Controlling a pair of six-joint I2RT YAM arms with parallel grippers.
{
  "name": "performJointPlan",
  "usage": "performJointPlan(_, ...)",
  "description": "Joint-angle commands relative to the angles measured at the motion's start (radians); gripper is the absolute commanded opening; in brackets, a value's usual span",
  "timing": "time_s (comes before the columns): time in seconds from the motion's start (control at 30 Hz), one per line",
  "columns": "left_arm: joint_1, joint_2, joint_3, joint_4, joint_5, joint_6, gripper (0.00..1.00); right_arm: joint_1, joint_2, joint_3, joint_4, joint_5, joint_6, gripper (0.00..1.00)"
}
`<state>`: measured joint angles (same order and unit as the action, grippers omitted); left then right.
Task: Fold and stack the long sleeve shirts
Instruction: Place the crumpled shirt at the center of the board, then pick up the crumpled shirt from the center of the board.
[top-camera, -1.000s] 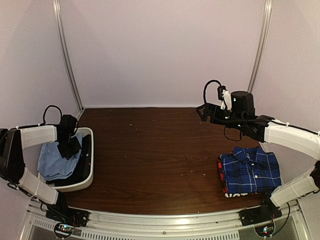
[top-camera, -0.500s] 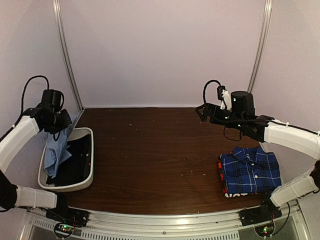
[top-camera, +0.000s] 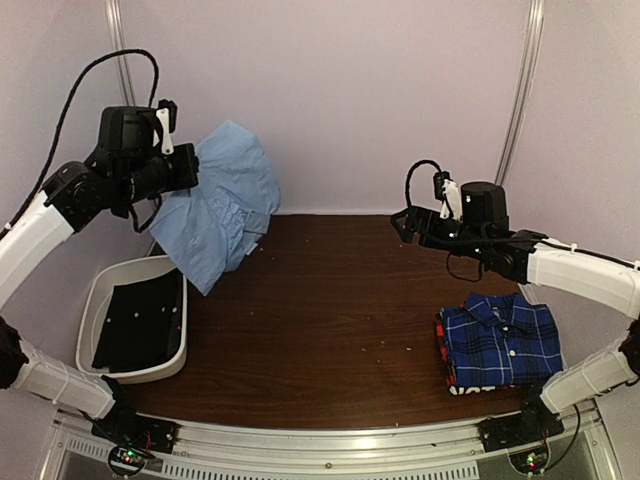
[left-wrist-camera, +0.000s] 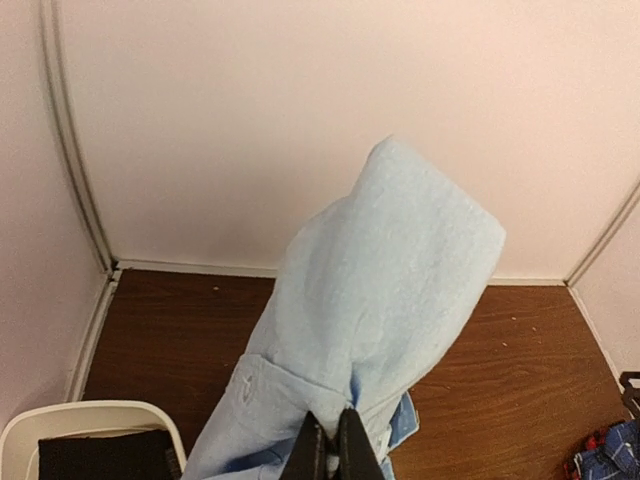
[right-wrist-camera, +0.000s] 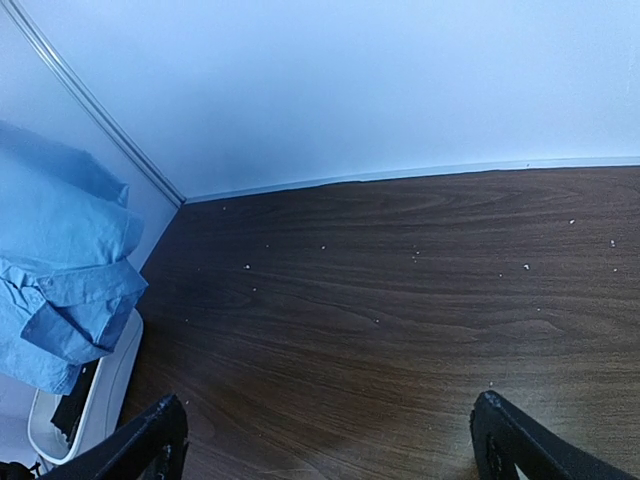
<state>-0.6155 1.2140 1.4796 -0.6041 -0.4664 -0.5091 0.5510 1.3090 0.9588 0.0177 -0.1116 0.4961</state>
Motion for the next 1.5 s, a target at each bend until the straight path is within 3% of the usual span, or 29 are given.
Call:
performJointPlan(0.0, -0.186, 0.13, 0.126, 0.124, 0.016, 0.113, 0.0, -0.004, -0.025, 0.029, -0.009, 0.032, -0.017, 1.0)
performJointPlan(0.1, -0.313, 0.245, 0.225, 0.135, 0.019, 0.154, 0.0, -0.007, -0.045, 0.032, -0.01, 0.062, -0.022, 1.0)
performJointPlan(0.23, -0.421, 0.355, 0.344, 0.175, 0.159, 0.176, 0.0, -0.013, -0.12, 0.025, -0.047, 0.134, -0.033, 1.0)
performJointPlan(0.33, -0.426, 0.371, 0.364, 0.233, 0.327, 0.149, 0.0, -0.013, -0.189, 0.009, -0.052, 0.198, -0.051, 1.0)
performJointPlan(0.4, -0.378, 0.389, 0.382, 0.233, 0.416, 0.11, 0.0, -0.013, -0.217, 0.005, -0.055, 0.221, -0.066, 1.0)
performJointPlan(0.53, -0.154, 0.486, 0.359, 0.213, 0.715, -0.041, 0.0, -0.013, -0.199, 0.018, -0.078, 0.214, -0.079, 1.0)
performJointPlan(0.67, -0.031, 0.764, 0.441, 0.066, 0.837, -0.091, 0.0, -0.014, -0.123, 0.036, -0.092, 0.141, -0.068, 1.0)
performJointPlan(0.7, -0.011, 0.83, 0.459, 0.045, 0.846, -0.097, 0.03, -0.014, -0.099, 0.041, -0.095, 0.119, -0.066, 1.0)
performJointPlan(0.73, 0.003, 0.878, 0.482, 0.022, 0.85, -0.096, 0.22, -0.014, -0.075, 0.049, -0.101, 0.087, -0.067, 1.0)
performJointPlan(0.8, 0.012, 0.923, 0.516, 0.001, 0.827, -0.088, 0.52, -0.014, -0.023, 0.066, -0.122, 0.033, -0.083, 1.0)
performJointPlan(0.87, 0.013, 0.914, 0.513, 0.004, 0.8, -0.082, 0.71, -0.013, 0.008, 0.075, -0.15, -0.004, -0.105, 1.0)
performJointPlan(0.97, 0.013, 0.866, 0.483, 0.009, 0.749, -0.065, 0.81, -0.011, 0.036, 0.044, -0.149, -0.048, -0.139, 1.0)
performJointPlan(1.3, -0.05, 0.555, 0.064, 0.015, 0.674, 0.019, 0.82, 0.074, 0.128, -0.017, -0.18, -0.139, -0.23, 0.98)
performJointPlan(1.47, -0.094, 0.443, -0.165, 0.013, 0.635, -0.025, 0.8, 0.118, 0.18, -0.014, -0.211, -0.154, -0.262, 0.94)
